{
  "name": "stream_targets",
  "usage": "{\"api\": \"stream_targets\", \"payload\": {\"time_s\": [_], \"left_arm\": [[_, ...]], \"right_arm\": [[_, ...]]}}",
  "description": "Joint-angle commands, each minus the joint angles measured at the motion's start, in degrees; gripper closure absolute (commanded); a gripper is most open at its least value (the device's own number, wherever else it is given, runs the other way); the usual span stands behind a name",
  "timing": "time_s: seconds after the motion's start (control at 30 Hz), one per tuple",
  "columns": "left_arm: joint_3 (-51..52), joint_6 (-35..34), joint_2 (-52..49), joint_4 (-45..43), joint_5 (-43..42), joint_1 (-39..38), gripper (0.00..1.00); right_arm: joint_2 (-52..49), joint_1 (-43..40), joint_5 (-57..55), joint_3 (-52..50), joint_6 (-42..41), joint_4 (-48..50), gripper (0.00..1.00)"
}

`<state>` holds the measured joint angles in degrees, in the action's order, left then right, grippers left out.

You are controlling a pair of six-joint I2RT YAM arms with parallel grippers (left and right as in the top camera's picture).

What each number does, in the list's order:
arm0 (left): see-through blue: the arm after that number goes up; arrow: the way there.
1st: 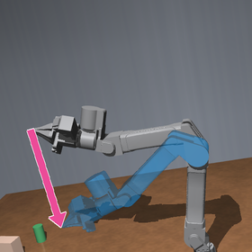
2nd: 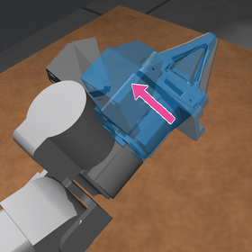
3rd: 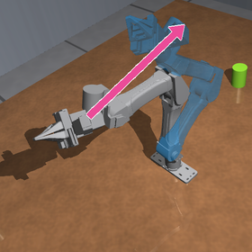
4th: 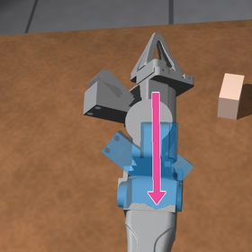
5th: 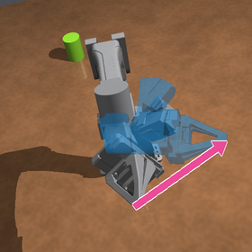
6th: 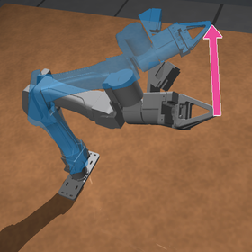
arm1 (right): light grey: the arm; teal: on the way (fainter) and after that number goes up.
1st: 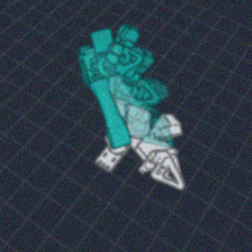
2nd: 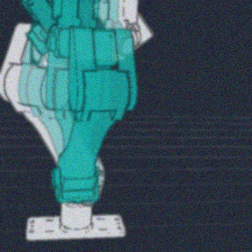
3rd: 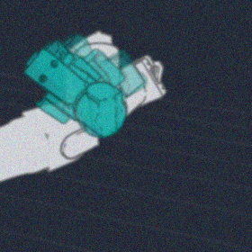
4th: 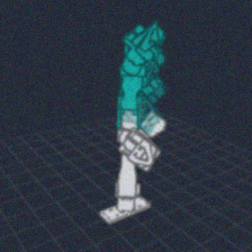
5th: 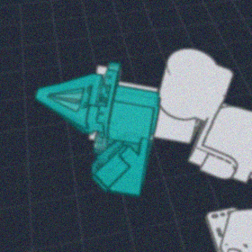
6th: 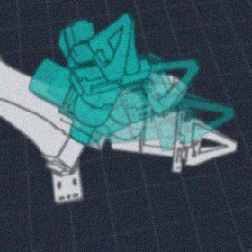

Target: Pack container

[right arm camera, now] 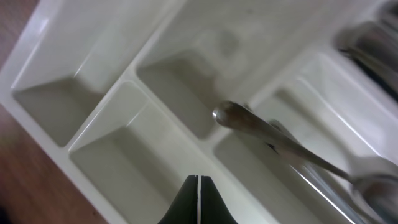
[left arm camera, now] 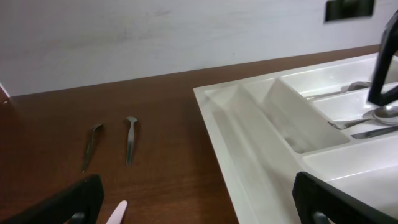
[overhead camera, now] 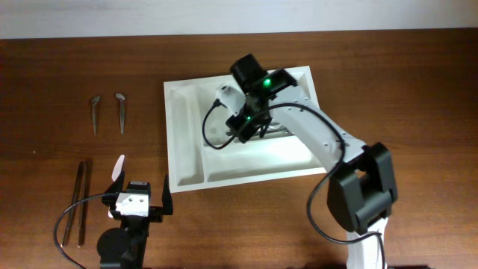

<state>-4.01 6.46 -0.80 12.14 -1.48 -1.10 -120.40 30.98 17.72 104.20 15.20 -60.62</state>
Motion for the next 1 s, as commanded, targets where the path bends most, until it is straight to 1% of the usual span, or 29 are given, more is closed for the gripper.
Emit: {"api": "stream_targets", "payload": {"time_s": [0.0,0.27,0.57,0.97], "left_arm": [[0.39,0.92,0.44,-0.22,-0.24,0.26,0.01],[0.39,0.92,0.44,-0.20,-0.24,0.26,0.01],[0.39,0.92,0.44,-0.20,-0.24,0.26,0.01],[0.39,0.92,0.44,-0.20,-0.22,0.26,0.01]], "right_arm": [[-1.18,0.59,0.79,1.14,0.87,1.16,0.96],[-1.62,0.70,2.97,1.14,0.87,3.32,0.96],[-2.51,3.15,3.30,1.14,0.94,6.27,0.96],[-5.60,4.04,3.28,1.14,0.87,6.67,0.96]]}}
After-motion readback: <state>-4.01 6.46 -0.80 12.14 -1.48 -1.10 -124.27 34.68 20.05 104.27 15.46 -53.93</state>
